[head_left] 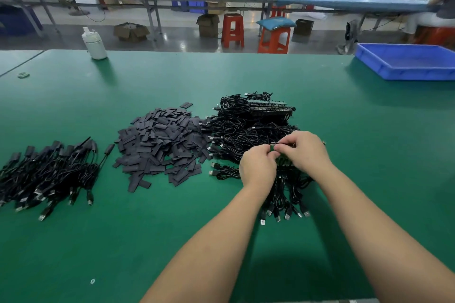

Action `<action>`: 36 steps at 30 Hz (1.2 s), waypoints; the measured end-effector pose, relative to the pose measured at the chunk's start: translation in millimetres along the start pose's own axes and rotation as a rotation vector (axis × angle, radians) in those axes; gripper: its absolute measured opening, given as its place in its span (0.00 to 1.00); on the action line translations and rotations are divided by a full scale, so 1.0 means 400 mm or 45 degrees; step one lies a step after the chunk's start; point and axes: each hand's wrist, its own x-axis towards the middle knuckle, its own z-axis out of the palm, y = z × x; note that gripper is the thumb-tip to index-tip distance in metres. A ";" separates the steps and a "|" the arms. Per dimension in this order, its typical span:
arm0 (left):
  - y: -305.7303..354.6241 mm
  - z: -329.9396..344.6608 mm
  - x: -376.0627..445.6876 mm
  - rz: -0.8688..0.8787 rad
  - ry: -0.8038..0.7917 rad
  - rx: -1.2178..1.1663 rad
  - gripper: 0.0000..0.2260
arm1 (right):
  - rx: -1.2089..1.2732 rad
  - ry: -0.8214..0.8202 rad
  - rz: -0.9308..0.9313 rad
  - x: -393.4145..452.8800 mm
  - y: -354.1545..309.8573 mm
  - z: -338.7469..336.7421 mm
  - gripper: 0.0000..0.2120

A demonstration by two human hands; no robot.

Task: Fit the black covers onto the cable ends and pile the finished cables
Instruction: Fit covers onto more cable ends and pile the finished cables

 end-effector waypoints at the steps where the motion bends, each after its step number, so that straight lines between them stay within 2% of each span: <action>1: 0.001 0.004 -0.001 -0.014 0.036 0.023 0.10 | -0.020 0.030 0.011 -0.001 -0.005 0.006 0.08; 9: 0.009 -0.002 -0.005 0.010 0.102 0.091 0.13 | -0.039 0.197 0.042 -0.009 -0.015 0.044 0.07; 14: -0.050 -0.060 0.024 -0.028 0.150 -0.014 0.18 | 0.009 0.099 -0.049 0.002 0.029 0.026 0.08; 19: -0.133 -0.164 0.046 0.020 0.008 -0.286 0.16 | -0.081 0.016 0.086 0.021 0.090 0.001 0.09; 22: -0.161 -0.199 0.050 -0.069 0.051 -0.461 0.14 | 0.107 -0.108 -0.049 0.019 0.088 0.004 0.03; 25: -0.172 -0.208 0.049 -0.244 0.061 -0.850 0.10 | 0.395 -0.272 -0.153 0.002 0.074 -0.013 0.06; 27: -0.176 -0.212 0.046 -0.258 0.020 -1.015 0.09 | 0.574 -0.352 -0.249 -0.011 0.055 -0.037 0.07; 32: -0.174 -0.205 0.047 -0.224 0.005 -1.056 0.07 | 0.759 -0.599 -0.453 -0.049 -0.011 -0.101 0.08; 36: -0.162 -0.213 0.062 -0.281 0.160 -1.079 0.09 | 0.667 -0.777 -0.570 -0.073 -0.056 -0.138 0.08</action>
